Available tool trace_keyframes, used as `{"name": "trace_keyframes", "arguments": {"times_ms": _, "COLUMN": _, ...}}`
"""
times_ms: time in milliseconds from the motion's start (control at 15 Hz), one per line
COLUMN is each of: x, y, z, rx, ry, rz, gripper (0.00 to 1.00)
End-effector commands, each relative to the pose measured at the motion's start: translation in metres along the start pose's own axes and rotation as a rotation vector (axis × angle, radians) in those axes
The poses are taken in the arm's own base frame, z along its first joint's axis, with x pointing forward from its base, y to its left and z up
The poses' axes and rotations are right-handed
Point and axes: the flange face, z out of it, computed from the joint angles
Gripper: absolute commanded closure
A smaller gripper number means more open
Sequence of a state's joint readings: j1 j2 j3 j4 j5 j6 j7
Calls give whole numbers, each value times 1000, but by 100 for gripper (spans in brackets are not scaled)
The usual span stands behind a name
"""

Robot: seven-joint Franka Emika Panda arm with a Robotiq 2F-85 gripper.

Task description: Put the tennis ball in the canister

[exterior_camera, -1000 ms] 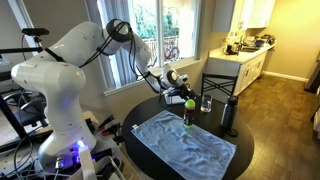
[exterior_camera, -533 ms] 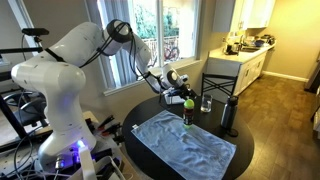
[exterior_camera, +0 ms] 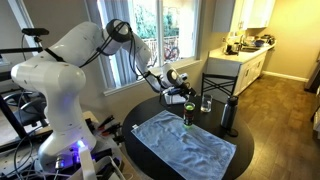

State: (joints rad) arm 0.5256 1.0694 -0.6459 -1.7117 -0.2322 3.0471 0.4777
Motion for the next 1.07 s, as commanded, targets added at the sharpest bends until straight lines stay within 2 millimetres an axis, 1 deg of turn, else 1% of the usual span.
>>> {"name": "trace_keyframes", "arguments": {"times_ms": 0, "x": 3, "y": 5, "z": -21, "rx": 19, "ry": 42, "rz": -20, "gripper": 0}}
{"name": "trace_keyframes", "arguments": {"times_ms": 200, "x": 5, "y": 3, "z": -25, "rx": 39, "ry": 37, "rz": -25, "gripper": 0}}
{"name": "trace_keyframes", "arguments": {"times_ms": 267, "x": 10, "y": -3, "z": -13, "rx": 15, "ry": 42, "rz": -9, "gripper": 0}}
{"name": "trace_keyframes", "arguments": {"times_ms": 1000, "x": 9, "y": -2, "z": -15, "rx": 20, "ry": 38, "rz": -13, "gripper": 0}}
